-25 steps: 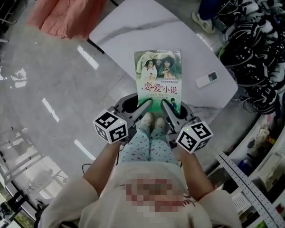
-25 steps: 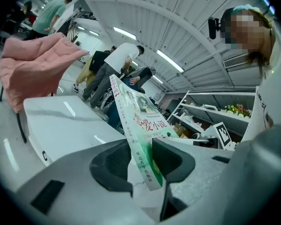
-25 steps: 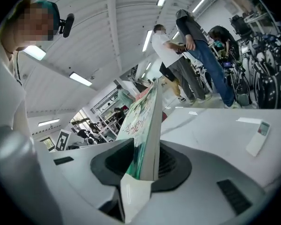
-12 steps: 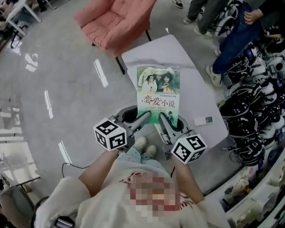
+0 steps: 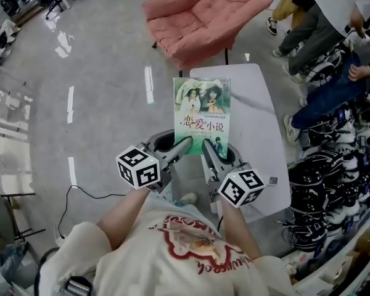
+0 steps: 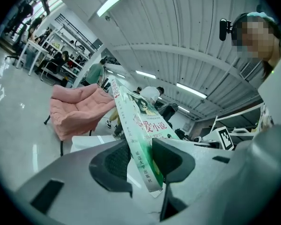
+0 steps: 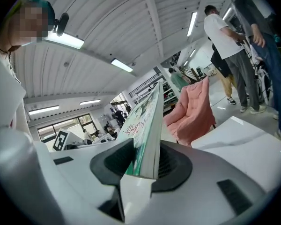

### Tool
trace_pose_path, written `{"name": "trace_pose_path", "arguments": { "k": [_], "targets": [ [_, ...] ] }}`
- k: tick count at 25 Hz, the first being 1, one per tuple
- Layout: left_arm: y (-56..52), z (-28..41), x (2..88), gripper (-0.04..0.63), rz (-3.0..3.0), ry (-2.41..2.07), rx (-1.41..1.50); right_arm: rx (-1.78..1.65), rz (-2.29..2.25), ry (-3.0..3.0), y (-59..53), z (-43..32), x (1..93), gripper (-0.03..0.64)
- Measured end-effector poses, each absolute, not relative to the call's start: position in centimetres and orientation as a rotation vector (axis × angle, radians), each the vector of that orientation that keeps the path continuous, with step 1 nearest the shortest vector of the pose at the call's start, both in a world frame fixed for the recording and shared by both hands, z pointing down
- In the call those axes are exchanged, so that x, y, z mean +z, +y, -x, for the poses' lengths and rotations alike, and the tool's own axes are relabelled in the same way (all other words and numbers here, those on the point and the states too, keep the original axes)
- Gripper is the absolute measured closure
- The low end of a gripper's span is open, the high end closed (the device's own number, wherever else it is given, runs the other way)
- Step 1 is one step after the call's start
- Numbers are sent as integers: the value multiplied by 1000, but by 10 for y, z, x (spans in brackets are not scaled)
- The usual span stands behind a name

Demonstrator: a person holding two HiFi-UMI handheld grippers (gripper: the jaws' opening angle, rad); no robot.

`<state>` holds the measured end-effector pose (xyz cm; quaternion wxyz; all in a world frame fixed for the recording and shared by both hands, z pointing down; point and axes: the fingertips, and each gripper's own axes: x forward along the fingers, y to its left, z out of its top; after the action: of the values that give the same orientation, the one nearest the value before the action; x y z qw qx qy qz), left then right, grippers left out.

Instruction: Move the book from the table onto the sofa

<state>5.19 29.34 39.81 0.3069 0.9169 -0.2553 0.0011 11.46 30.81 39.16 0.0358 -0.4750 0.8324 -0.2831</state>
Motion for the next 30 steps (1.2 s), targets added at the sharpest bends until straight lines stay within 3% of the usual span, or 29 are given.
{"name": "trace_pose_path", "arguments": {
  "k": [9, 19, 30],
  "targets": [
    [224, -4, 398, 462, -2457, -750, -97, -783, 1405, 2612, 237, -67, 391, 515],
    [19, 77, 377, 462, -2474, -717, -90, -757, 1432, 2543, 36, 15, 371, 514],
    [-60, 118, 370, 462, -2441, -751, -131, -783, 1399, 2540, -43, 55, 366, 511]
  ]
}}
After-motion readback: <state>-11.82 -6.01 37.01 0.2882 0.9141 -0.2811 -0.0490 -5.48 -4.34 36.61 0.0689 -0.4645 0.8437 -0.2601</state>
